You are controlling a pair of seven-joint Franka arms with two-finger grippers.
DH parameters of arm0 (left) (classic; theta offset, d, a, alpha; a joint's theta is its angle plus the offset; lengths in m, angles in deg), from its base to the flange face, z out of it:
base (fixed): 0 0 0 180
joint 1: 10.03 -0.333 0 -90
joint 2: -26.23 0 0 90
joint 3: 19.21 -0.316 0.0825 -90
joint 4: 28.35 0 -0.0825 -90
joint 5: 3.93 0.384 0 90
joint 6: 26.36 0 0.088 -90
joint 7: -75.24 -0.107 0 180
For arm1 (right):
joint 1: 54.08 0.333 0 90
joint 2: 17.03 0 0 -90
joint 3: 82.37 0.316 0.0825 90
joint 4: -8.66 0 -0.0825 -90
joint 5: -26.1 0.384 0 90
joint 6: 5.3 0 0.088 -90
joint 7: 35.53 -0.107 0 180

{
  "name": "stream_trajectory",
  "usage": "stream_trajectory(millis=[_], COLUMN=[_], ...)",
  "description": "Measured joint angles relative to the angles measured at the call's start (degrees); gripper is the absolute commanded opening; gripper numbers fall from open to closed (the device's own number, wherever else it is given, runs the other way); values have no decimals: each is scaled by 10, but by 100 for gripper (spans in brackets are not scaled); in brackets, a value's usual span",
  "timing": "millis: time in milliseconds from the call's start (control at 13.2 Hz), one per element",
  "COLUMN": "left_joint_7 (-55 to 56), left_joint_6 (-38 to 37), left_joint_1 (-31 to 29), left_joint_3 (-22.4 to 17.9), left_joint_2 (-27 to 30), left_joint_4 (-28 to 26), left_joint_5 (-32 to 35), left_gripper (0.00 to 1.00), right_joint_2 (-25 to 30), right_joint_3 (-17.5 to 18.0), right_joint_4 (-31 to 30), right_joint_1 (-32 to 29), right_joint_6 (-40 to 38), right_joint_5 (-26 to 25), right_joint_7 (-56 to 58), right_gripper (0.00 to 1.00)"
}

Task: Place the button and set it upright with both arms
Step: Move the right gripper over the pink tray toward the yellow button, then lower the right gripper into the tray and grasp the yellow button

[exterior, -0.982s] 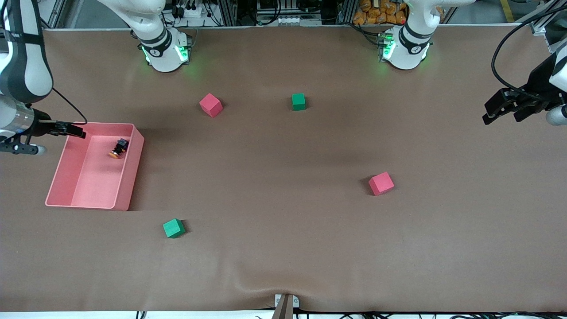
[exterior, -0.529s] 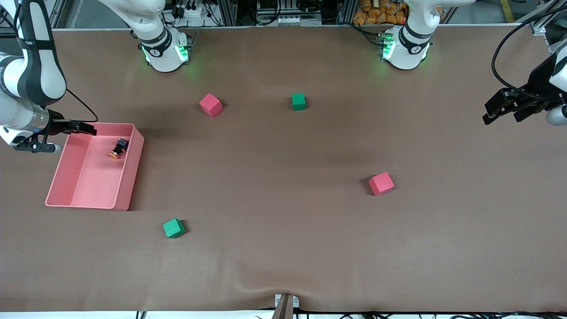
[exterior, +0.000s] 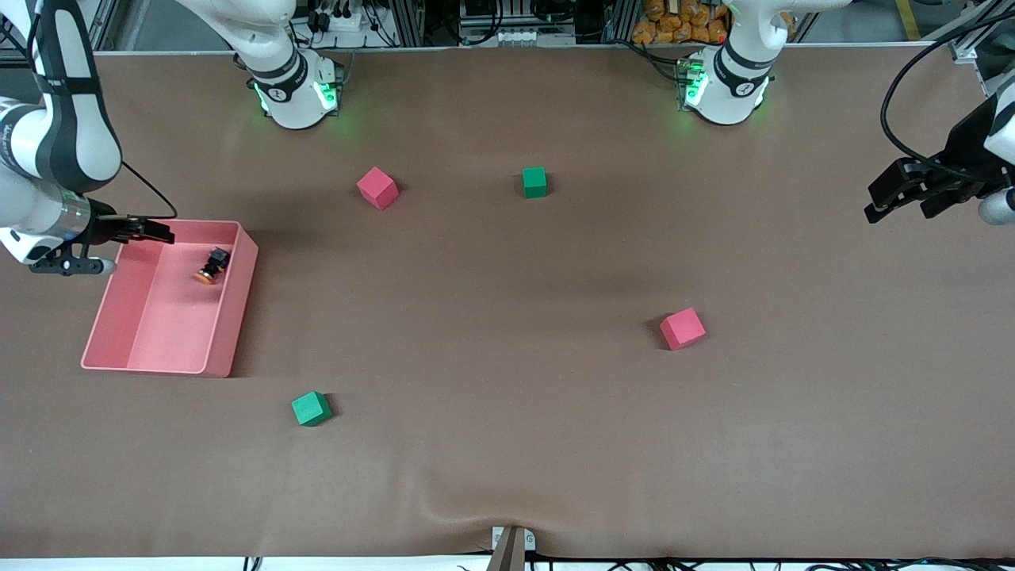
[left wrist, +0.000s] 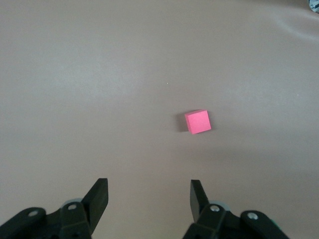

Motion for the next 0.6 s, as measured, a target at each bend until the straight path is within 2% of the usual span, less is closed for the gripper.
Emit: stream_trajectory(millis=[378, 605], left_joint_7=[0, -1], left_joint_6=[0, 0], left_joint_1=[0, -1], left_joint_3=[0, 0], left_joint_2=[0, 0], left_joint_4=[-1, -1], left_joint_5=[0, 0], left_gripper=[74, 74], right_joint_2=[-68, -84], right_joint_3=[-1, -1], right_joint_4=[-12, -21], right_joint_1=[-12, -12], right_joint_6=[92, 114], right_joint_5=[0, 0], right_joint_7=[8, 8], right_gripper=[100, 100])
